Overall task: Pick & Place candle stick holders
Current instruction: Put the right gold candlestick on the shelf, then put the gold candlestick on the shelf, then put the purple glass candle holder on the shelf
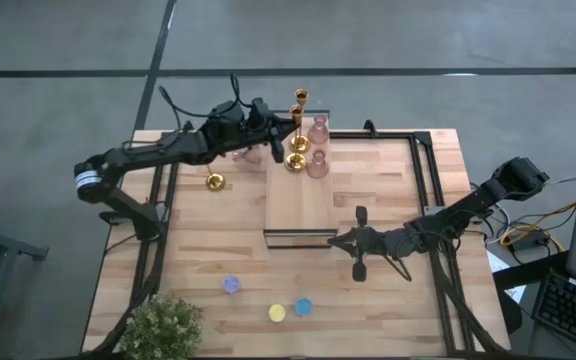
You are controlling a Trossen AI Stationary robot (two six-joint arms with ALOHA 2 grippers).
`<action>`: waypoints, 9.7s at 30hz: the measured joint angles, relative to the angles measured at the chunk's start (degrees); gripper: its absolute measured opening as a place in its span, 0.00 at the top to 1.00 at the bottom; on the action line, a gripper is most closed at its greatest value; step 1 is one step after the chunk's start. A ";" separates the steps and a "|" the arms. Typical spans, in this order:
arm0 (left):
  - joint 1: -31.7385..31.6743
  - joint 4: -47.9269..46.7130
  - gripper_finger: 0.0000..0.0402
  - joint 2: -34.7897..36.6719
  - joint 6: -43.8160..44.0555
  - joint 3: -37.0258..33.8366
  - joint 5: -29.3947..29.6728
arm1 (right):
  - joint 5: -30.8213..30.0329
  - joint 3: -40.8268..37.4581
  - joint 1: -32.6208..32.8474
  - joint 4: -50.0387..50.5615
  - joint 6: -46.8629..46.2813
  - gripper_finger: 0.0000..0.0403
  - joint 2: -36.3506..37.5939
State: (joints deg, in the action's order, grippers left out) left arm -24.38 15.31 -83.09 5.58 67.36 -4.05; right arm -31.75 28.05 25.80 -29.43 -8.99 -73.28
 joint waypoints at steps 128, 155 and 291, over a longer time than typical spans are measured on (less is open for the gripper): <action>0.20 -31.08 0.61 41.68 1.23 -42.47 39.34 | -2.95 -0.33 0.04 -0.06 -0.44 0.98 0.00; 0.33 -26.86 0.77 42.88 -1.70 -37.67 27.49 | -2.94 -0.33 0.00 -0.05 -0.42 0.98 0.00; 5.78 -47.85 0.51 18.74 -22.07 -4.47 36.40 | -4.42 -0.85 0.04 -0.02 -1.31 0.98 0.00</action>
State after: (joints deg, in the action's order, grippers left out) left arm -18.60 -32.55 -64.35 -16.49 62.88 32.35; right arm -36.16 27.20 25.85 -29.45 -10.31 -73.28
